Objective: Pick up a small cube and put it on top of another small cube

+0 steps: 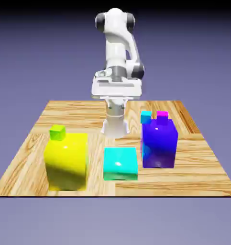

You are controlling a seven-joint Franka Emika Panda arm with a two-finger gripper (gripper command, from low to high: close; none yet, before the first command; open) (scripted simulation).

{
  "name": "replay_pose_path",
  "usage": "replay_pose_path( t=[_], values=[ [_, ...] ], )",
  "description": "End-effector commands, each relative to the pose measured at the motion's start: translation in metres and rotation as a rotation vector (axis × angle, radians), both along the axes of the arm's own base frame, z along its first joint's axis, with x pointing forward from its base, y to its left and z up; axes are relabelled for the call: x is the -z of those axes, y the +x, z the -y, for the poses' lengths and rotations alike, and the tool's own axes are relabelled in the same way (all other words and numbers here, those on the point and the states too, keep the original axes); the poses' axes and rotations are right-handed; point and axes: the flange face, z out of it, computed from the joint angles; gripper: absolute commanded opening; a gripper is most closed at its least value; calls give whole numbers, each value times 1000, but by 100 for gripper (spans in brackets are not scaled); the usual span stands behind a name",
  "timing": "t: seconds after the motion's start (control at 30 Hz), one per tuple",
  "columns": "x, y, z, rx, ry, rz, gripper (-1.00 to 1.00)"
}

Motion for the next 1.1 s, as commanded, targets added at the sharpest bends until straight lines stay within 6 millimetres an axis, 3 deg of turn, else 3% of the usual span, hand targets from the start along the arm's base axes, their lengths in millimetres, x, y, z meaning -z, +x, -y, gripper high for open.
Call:
replay_pose_path(
  t=[0.0, 0.13, 0.4, 0.73, 1.07],
  values=[
    [-3, 4, 6, -17, -14, -4, 0],
    [-11, 17, 33, -91, -67, -29, 0],
    [-3, 31, 95, -261, -154, -111, 0],
    [22, 38, 177, -501, -248, -201, 0],
    [55, 28, 258, -761, -328, -264, 0]
  ],
)
